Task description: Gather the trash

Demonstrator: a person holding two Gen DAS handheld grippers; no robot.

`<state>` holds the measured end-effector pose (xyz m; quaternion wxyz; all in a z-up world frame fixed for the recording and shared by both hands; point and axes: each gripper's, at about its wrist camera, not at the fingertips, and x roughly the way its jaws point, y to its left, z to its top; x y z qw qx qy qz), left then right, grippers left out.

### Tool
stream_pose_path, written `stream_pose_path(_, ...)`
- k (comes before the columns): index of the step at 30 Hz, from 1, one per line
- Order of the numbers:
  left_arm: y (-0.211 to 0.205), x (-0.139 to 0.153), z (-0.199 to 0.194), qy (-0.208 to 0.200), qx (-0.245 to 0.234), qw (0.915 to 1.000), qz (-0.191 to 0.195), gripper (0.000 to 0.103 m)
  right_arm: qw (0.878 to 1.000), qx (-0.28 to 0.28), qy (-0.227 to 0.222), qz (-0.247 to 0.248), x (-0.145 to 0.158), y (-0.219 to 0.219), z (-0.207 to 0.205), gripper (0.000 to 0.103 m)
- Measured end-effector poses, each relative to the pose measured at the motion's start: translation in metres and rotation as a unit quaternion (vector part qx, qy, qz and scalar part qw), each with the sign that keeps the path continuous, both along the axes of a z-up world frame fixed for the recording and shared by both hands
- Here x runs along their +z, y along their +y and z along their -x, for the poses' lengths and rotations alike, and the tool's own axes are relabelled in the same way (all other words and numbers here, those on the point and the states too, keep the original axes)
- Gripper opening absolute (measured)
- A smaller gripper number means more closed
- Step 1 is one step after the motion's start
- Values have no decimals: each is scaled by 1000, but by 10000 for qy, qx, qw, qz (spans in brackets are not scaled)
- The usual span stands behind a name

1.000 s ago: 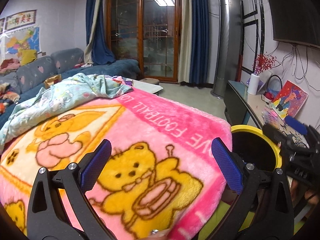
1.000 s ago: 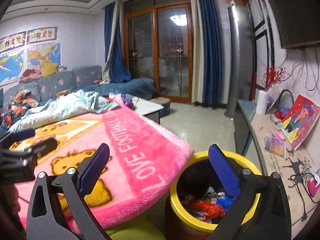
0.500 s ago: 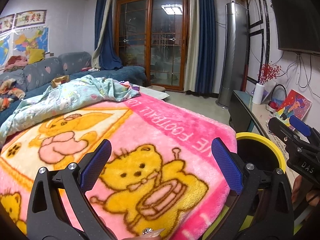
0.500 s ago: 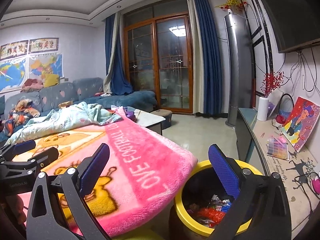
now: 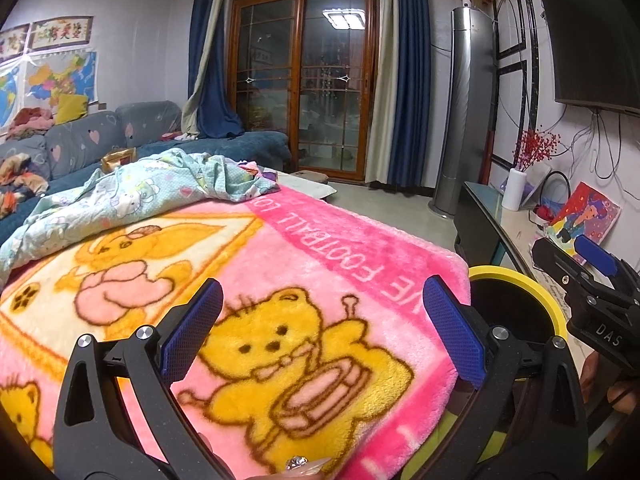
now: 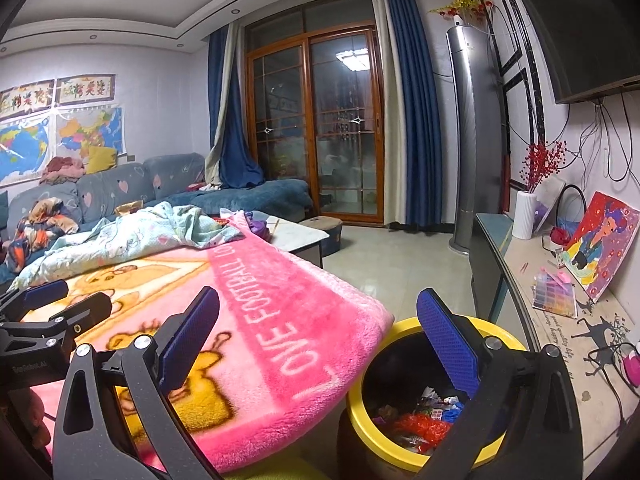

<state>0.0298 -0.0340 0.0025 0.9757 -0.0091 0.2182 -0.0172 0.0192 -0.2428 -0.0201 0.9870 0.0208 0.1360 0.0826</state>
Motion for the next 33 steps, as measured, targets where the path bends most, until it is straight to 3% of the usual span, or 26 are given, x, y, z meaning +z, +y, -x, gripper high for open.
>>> stream_pose_path(33,-3,-1,3,11,20,10000,-16,92,10000,9,13,-1,1,-1,-1,96)
